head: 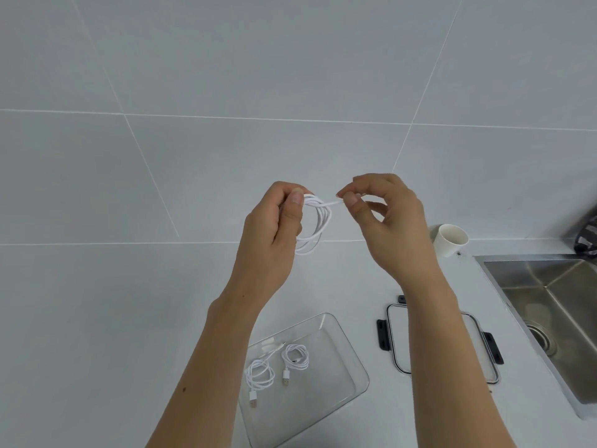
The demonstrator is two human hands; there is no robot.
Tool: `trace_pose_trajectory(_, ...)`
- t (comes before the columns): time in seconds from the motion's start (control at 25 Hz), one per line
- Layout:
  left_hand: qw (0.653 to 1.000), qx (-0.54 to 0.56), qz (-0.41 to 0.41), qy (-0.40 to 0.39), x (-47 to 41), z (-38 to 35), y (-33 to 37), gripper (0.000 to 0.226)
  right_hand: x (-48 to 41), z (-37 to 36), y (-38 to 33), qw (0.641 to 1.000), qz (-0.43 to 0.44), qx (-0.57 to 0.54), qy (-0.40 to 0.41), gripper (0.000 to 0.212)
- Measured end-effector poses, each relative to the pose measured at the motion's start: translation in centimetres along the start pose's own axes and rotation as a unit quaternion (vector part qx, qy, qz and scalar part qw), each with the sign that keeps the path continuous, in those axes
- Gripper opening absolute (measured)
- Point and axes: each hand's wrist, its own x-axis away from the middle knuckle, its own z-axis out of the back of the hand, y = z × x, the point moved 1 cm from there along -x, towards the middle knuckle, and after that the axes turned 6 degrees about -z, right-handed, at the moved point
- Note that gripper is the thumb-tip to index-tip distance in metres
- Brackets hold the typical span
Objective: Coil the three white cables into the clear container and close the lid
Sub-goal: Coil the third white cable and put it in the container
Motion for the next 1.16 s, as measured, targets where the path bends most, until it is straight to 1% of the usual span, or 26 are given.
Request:
trace_pose_trajectory(0.16,1.000,-0.018,-0.003,0.022,0.0,0.1,-0.6,0.027,0.0,-0.7,0.4,0.999,0.005,0.025,0.031,0.014)
trace_pose_trajectory(0.24,0.999,-0.022,0.004,0.028,0.1,0.2,-1.0,0.027,0.1,-1.0,0.0,0.999,0.012,0.029,0.028,0.012)
trace_pose_trajectory(0.48,1.000,-0.025,0.012,0.005,0.4,0.0,-2.0,0.025,0.6,-1.0,-0.1,0.996,0.024,0.063,-0.057,0.011)
trace_pose_trajectory(0.6,1.000,-0.028,0.013,0.001,0.6,-0.2,-2.5,0.025,0.7,-1.4,0.7,0.985,0.031,0.157,-0.063,0.017)
trace_pose_trajectory(0.64,1.000,-0.027,0.015,-0.002,0.7,-0.3,-2.6,0.026,0.8,-1.6,0.8,0.983,0.032,0.167,-0.073,0.018)
trace_pose_trajectory(0.72,1.000,-0.015,0.022,-0.007,1.0,-0.5,-3.0,0.026,0.9,-1.7,1.2,0.986,0.028,0.116,-0.114,0.017)
trace_pose_trajectory(0.8,0.999,-0.002,0.040,-0.011,1.5,-0.8,-3.5,0.027,1.3,-1.8,1.8,0.987,0.003,0.057,-0.153,0.016)
trace_pose_trajectory(0.88,0.998,0.008,0.063,-0.012,2.2,-1.1,-4.2,0.027,1.6,-2.0,2.8,0.984,-0.034,0.019,-0.175,0.015)
trace_pose_trajectory(1.0,0.995,0.029,0.096,-0.009,3.5,-1.5,-5.1,0.029,2.4,-2.5,4.5,0.971,-0.095,-0.042,-0.216,0.015)
trace_pose_trajectory(1.16,0.988,0.031,0.149,-0.005,5.3,-1.7,-6.7,0.032,3.4,-3.4,6.6,0.954,-0.139,-0.090,-0.250,0.016)
